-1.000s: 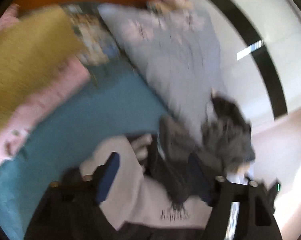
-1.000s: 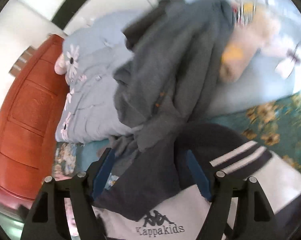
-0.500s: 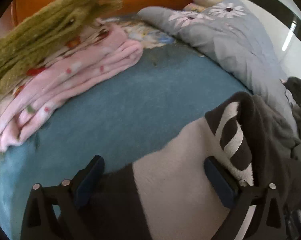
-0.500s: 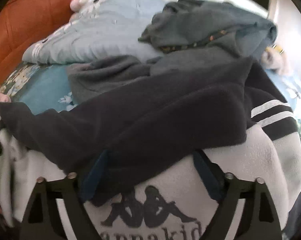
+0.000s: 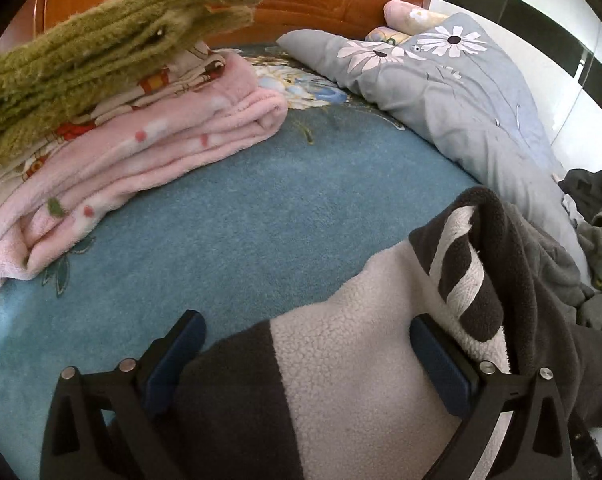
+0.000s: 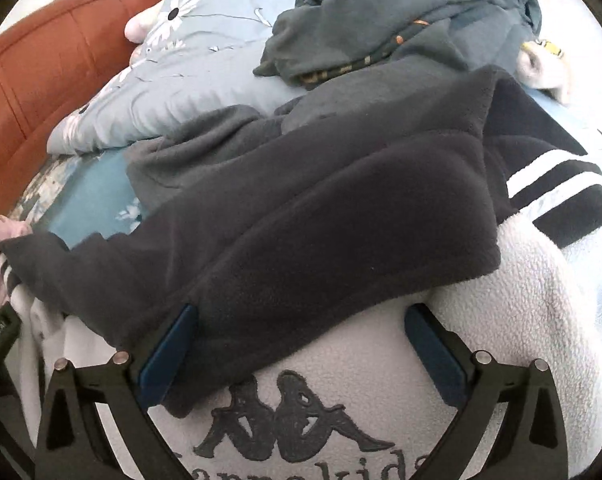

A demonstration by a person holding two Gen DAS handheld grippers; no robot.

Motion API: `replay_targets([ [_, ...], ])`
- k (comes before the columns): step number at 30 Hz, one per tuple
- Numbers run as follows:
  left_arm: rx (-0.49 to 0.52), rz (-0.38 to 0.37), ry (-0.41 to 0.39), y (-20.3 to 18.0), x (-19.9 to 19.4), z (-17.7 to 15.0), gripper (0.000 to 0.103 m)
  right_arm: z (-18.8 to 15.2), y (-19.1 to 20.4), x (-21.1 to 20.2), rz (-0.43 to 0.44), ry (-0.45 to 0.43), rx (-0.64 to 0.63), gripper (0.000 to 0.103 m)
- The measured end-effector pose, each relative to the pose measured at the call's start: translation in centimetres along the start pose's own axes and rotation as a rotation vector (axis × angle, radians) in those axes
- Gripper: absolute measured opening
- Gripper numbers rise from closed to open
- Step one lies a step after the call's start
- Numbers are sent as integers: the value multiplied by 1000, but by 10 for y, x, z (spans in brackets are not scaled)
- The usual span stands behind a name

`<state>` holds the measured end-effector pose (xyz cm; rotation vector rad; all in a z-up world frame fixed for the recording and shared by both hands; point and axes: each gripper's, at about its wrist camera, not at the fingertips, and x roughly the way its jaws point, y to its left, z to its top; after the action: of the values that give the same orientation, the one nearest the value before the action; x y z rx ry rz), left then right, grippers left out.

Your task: Fold clothes

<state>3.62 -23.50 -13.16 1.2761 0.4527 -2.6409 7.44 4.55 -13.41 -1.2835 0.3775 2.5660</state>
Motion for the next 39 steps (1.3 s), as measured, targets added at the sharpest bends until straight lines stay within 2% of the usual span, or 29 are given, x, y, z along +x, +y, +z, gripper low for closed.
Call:
replay_targets([
  [39,1,-2,0,1,1,-1,103,1,3,5,9,-6,9,103],
])
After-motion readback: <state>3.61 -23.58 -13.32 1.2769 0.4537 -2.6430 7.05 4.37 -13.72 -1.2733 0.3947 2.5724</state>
